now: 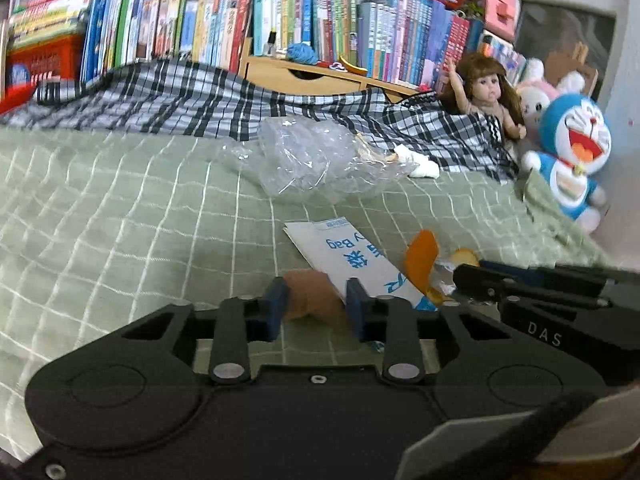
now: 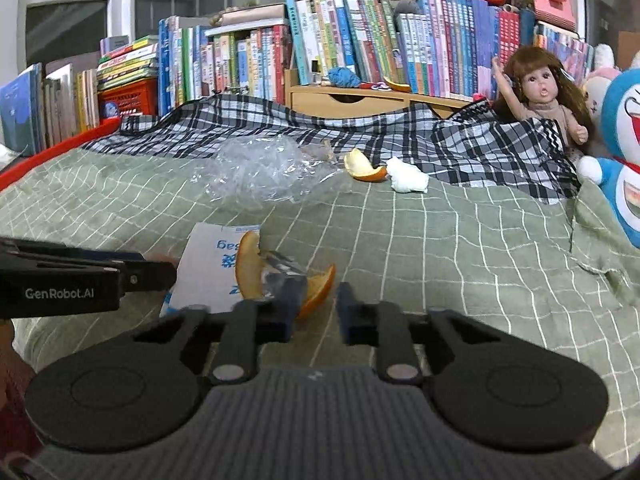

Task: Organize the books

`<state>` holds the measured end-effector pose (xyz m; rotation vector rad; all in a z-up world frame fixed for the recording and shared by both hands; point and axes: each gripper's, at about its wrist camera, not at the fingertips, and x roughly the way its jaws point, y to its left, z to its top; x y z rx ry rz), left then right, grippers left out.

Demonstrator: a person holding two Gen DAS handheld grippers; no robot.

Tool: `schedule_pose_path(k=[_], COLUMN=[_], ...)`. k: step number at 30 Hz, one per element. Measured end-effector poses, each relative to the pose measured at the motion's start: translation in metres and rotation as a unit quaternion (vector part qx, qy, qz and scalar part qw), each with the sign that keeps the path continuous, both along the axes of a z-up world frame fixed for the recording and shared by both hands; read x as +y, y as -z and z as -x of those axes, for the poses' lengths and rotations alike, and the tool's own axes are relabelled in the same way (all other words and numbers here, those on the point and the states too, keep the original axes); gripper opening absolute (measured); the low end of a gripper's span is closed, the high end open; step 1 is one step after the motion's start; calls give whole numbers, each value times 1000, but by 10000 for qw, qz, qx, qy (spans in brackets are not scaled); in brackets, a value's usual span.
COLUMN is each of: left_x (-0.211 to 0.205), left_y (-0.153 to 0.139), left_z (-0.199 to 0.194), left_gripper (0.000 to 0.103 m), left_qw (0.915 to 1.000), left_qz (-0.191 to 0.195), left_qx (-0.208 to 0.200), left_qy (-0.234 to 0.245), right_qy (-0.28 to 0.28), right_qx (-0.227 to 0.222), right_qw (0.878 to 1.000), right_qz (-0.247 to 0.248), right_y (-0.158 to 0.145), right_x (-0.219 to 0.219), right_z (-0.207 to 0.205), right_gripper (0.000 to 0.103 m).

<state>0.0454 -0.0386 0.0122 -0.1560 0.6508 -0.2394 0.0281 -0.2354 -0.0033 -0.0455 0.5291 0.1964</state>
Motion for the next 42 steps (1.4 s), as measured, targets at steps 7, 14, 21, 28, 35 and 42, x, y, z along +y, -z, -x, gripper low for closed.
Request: schedule_pose_path(k=[7,14,21,28,35,42], left_x=[1,10,17,21,21,20], left_y=[-6,-17,-20,-16,-14,-15], left_z=[10,28,38,39,38,40], left_gripper=[23,23,24,24,24,24], left_qw=[9997,9986,9972,9975,9979,9979], left_qz=[-128,-265,-495,-489,-451,-422], left_qx=[-222,-445,-516,-457,-423,-447], left_qy=[14,-134,-214,-232,-192,-199], right_qy=[361,-41,-497,-628,-598,-403], right_qx=[-300,-564,-417,-162,-131,-367], right_qw=[9989,9980,9918,9897,9948,9968], right_qz=[29,278,1101,1276,809,578], right_y=[-9,-16,-2,7,9,-4], right_x=[-16,-11,28,39,33,22], right_z=[11,24,10,-22,-23,-14], right_gripper=[15,41,46,54,11,4])
